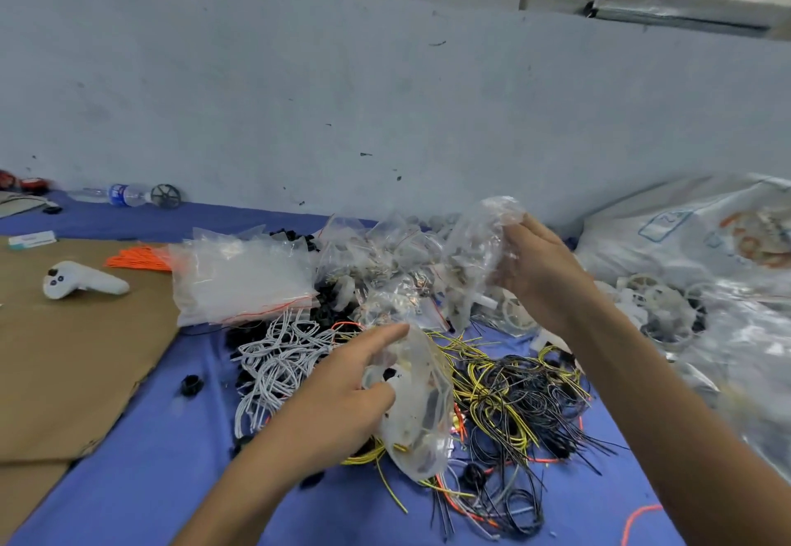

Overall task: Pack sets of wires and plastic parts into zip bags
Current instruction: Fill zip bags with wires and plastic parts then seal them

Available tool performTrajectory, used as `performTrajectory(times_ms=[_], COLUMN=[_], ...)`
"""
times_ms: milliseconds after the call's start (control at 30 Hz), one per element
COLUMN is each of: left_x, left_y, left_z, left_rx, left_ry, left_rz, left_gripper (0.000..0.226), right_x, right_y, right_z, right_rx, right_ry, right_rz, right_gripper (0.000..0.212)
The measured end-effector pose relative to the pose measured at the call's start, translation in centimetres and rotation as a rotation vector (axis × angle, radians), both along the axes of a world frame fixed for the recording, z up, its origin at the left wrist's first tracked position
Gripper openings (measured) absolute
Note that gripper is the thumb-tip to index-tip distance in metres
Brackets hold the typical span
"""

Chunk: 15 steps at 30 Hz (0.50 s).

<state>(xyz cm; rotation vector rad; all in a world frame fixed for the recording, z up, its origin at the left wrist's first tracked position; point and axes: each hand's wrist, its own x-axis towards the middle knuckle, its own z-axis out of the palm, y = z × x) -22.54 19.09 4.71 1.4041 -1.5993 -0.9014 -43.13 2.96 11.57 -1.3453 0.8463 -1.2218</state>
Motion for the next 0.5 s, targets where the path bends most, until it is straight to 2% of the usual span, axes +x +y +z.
performTrajectory(times_ms=[100, 133, 233, 267, 300, 367, 500], left_x=[-0.1, -0.1, -0.2, -0.2, -0.1, 0.1, 0.6], left_y=[0.0, 0.0, 0.4, 0.5, 0.6, 0.7, 0.9], left_z=[-0.2, -0.3, -0.1, 0.0, -0.1, -0.4, -0.9], left_rx=[0.017, 0.032, 0.015, 0.014, 0.015, 0.005, 0.005], left_ry=[-0.007, 0.010, 0.025, 0.021, 0.026, 0.038, 0.070], left_rz=[-0.008, -0.014, -0.032, -0.041, -0.047, -0.045, -0.057], left_gripper=[0.072, 0.072, 0.072, 0.071, 0.070, 0.072, 0.072], right_x=[2.5, 3.5, 5.6, 6.1, 6.5, 6.8, 5.0], right_y=[-3.9, -5.3, -8.2, -8.4, -8.4, -7.4, -2.2], right_z=[0.5, 0.6, 0.5, 0.4, 0.2, 0.2, 1.3], right_rx=[-0.036, -0.109, -0.435, -0.484, -0.505, -0.452, -0.141], right_ry=[0.090, 0.228, 0.921, 1.002, 0.990, 0.826, 0.195], right_rz=[-0.078, -0.133, -0.310, -0.321, -0.319, -0.298, -0.117], right_gripper=[0.020, 0.023, 0.034, 0.033, 0.031, 0.028, 0.024])
